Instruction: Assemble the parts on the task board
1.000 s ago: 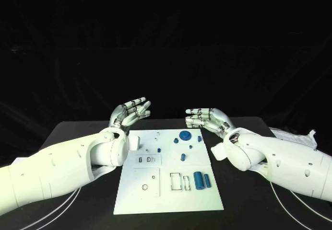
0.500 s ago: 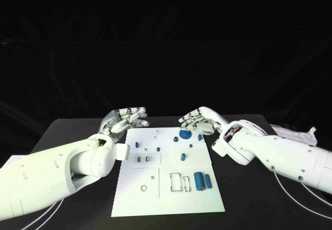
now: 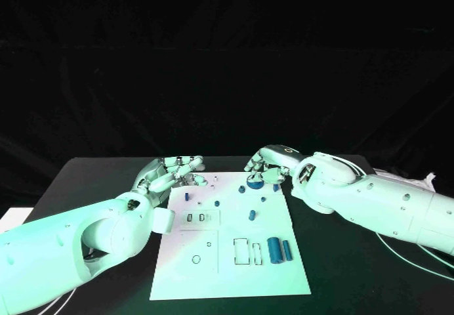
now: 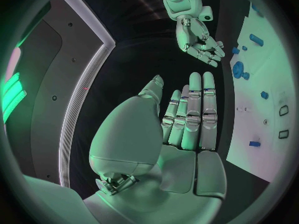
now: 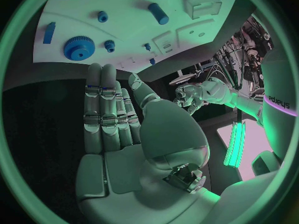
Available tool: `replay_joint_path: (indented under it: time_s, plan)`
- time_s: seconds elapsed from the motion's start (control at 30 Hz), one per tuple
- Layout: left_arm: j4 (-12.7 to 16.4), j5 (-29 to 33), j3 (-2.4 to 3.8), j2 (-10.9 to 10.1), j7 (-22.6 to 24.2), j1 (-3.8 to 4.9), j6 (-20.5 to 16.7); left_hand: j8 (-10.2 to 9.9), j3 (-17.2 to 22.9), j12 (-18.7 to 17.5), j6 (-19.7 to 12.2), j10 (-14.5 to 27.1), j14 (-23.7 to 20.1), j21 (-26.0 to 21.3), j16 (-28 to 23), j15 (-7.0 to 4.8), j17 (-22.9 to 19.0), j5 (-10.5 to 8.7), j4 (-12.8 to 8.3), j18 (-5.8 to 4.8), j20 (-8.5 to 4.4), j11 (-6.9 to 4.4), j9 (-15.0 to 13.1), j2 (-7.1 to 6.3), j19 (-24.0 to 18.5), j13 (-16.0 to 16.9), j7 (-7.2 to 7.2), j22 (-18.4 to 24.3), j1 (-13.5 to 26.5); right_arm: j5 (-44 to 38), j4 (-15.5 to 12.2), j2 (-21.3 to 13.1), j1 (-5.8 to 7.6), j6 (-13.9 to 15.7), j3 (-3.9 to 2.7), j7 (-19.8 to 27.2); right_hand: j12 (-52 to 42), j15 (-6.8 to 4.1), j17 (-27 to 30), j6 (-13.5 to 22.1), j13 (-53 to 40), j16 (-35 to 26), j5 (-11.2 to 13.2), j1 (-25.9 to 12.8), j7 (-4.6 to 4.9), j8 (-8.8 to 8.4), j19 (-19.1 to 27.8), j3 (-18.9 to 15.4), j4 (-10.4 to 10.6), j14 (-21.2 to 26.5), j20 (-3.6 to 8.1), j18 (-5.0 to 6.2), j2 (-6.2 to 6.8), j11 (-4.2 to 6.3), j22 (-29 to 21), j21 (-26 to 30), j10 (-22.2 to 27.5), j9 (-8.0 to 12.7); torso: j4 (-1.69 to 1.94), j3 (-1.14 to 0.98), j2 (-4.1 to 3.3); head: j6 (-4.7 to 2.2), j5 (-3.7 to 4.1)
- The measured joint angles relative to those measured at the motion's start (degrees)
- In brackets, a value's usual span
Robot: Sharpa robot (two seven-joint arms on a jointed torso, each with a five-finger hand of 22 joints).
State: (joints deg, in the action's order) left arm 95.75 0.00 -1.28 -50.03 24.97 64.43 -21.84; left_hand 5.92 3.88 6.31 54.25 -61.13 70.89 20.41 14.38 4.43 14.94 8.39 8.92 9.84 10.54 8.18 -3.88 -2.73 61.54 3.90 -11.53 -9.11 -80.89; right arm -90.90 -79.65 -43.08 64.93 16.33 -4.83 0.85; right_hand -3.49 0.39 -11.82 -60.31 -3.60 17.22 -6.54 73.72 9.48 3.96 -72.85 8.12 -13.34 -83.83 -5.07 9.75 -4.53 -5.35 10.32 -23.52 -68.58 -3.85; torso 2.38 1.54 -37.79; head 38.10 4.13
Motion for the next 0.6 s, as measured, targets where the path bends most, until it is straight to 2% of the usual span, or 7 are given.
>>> replay_joint_path:
  time_s: [0.07, 0.17, 0.23, 0.3, 0.43, 0.47, 0.6]
  plan:
    - [0.31, 0.00, 0.03, -0.09, -0.29, 0.03, -0.03, -0.05, 0.00, 0.00, 0.00, 0.00, 0.00, 0.23, 0.00, 0.00, 0.11, 0.00, 0.00, 0.00, 0.00, 0.00, 0.00, -0.07, 0.00, 0.00, 0.00, 0.00, 0.33, -2.14, 0.17, 0.27, 0.56, -1.15, 0.00, -0.99, 0.00, 0.00, -2.02, 0.23, 0.00, 2.92, 0.00, -0.12, -0.17, 0.00, -0.62, 0.42, 0.42, 0.00, 0.23, 0.00, 0.79, -0.05, 0.79, -1.38, 0.24, 0.00, 0.27, 0.13, -0.41, -0.14, 0.37]
    - [0.71, 0.00, 0.05, -0.28, -0.62, 0.05, -0.07, -0.05, 0.00, -0.34, 0.00, 0.00, -0.32, 0.22, 0.00, 0.30, 0.23, 0.00, 0.00, -0.01, 0.00, 0.00, 0.05, -0.06, 0.00, 0.00, 0.00, -0.08, 0.32, -4.59, 0.27, 0.55, 1.04, -2.71, 0.00, -2.16, 0.00, -0.20, -5.30, 0.37, 0.00, 7.94, 0.00, -0.17, -0.31, 0.00, -1.43, 1.42, 1.05, -0.21, 0.53, 0.00, 1.31, 0.14, 2.18, -3.82, 0.42, 0.01, 0.54, 0.24, -0.94, -0.30, 0.66]
    - [0.97, 0.00, 0.07, -0.47, -0.75, 0.06, -0.08, -0.24, -0.10, -0.34, 0.00, 0.00, -0.55, 0.22, 0.00, 0.09, 0.31, 0.00, -0.10, -0.01, 0.00, 0.00, 0.05, -0.07, 0.00, 0.00, 0.00, -0.08, 0.32, -5.80, 0.27, 0.72, 1.24, -3.69, 0.00, -2.73, 0.00, -0.20, -7.67, 0.45, 0.00, 11.62, 0.00, -0.32, -0.39, 0.00, -1.78, 2.15, 1.54, -0.21, 0.56, 0.00, 1.95, 0.25, 3.22, -5.53, 0.79, 0.01, 0.75, 0.31, -1.33, -0.41, 0.85]
    - [1.26, 0.00, 0.11, -0.64, -0.85, 0.08, -0.08, -0.33, -0.14, -0.34, 0.00, 0.00, -0.55, 0.22, 0.00, 0.09, 0.33, 0.00, -0.18, -0.01, 0.00, 0.00, 0.05, -0.06, 0.00, 0.00, 0.00, -0.08, 0.32, -6.83, 0.26, 0.90, 1.41, -4.62, 0.00, -3.23, 0.00, -0.20, -8.75, 0.74, 0.00, 13.02, 0.00, -0.20, -0.50, 0.00, -1.78, 2.66, 1.57, -0.20, 0.56, 0.00, 2.59, 0.17, 3.77, -6.37, 1.81, 0.01, 0.93, 0.41, -1.73, -0.50, 1.03]
    - [1.75, 0.01, 0.16, -0.84, -1.01, 0.12, -0.08, -0.32, -0.01, -0.56, 0.00, 0.00, -0.74, 0.22, 0.00, 0.28, 0.45, 0.00, -0.31, -0.01, 0.00, 0.00, 0.05, -0.06, 0.00, -0.01, 0.00, -0.14, 0.32, -8.56, 0.18, 1.25, 1.62, -6.47, 0.00, -4.04, 0.00, -0.20, -11.25, 1.07, 0.00, 16.41, 0.00, 0.11, -0.59, 0.00, -1.60, 3.79, 2.22, -0.20, 0.64, 0.00, 2.99, 0.07, 5.36, -8.91, 3.23, 0.01, 1.19, 0.51, -2.31, -0.65, 1.22]
    - [1.87, 0.01, 0.17, -0.87, -1.04, 0.13, -0.08, -0.33, -0.01, -0.56, 0.00, 0.00, -0.74, 0.29, 0.00, 0.28, 0.49, 0.00, -0.31, -0.01, 0.00, 0.00, 0.05, -0.06, 0.00, -0.05, 0.00, -0.14, 0.33, -8.93, 0.18, 1.35, 1.64, -6.90, 0.00, -4.19, 0.00, -0.20, -12.35, 1.07, 0.00, 17.97, 0.00, 0.08, -0.59, 0.00, -1.39, 4.27, 2.54, -0.20, 0.44, 0.00, 3.67, 0.15, 6.11, -10.04, 3.31, 0.01, 1.25, 0.54, -2.46, -0.67, 1.26]
    - [2.27, 0.02, 0.21, -0.98, -1.15, 0.16, -0.12, -1.11, -0.34, -1.32, -0.81, 0.82, -1.28, 0.59, 0.00, 0.60, 0.97, 0.00, -0.63, -0.02, 0.00, 0.81, 0.14, 0.24, 0.00, -0.08, -0.80, -0.27, 0.62, -10.22, 0.24, 1.62, 1.68, -8.62, 0.00, -4.75, 0.00, -0.20, -14.29, 1.07, 0.00, 20.63, 0.00, 0.12, -0.59, 0.00, -0.59, 5.19, 3.15, -0.20, 0.45, 0.00, 3.87, -0.05, 7.52, -12.23, 3.52, 0.01, 1.51, 0.69, -3.08, -0.76, 1.53]
